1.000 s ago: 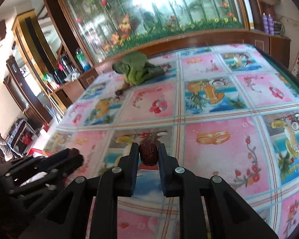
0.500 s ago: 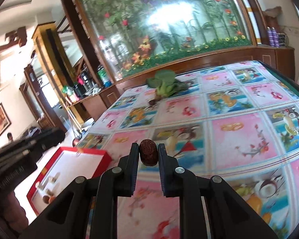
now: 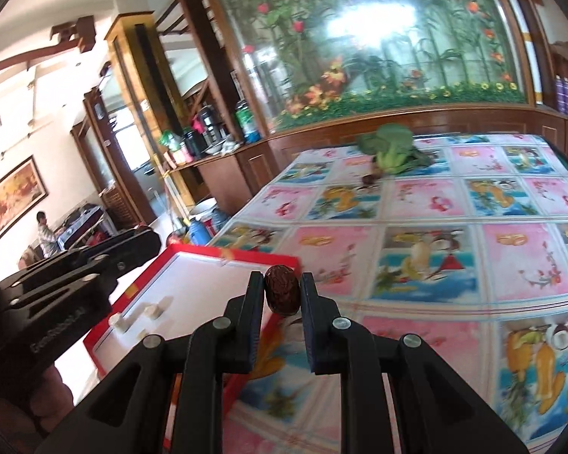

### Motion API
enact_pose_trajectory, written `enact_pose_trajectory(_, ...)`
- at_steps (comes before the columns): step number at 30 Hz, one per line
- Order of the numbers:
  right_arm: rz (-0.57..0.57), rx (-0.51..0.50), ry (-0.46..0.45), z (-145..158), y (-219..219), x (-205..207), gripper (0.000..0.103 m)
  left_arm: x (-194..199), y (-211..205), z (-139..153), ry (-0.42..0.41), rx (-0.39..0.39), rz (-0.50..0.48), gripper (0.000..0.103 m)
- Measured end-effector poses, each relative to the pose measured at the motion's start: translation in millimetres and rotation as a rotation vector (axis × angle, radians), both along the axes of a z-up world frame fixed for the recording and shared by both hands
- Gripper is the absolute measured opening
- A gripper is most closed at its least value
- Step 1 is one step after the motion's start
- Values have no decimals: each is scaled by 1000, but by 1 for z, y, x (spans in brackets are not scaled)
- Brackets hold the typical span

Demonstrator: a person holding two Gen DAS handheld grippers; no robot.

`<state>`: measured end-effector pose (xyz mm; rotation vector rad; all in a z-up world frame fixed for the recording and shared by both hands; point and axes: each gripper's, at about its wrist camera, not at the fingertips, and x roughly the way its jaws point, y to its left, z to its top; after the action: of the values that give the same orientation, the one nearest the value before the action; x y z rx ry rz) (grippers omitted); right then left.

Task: Organize fruits
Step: 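Carry the left tool's date into the tray while the right tool drops its date there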

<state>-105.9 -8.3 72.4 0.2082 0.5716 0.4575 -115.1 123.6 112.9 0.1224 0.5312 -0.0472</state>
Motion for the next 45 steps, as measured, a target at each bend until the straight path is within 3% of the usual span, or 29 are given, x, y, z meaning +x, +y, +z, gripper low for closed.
enact_pose_trajectory(21,183,-70,86,-30,78,-20,17,-53,112,-52,68,-12,191,21)
enact_pose_trajectory(31,247,-87,104,-41,99,-26,17,-58,122,-66,87,-9,201,21)
enact_pose_trajectory(45,186,-23,140,-33,90,9,17,-39,130,-68,106,5,232,21)
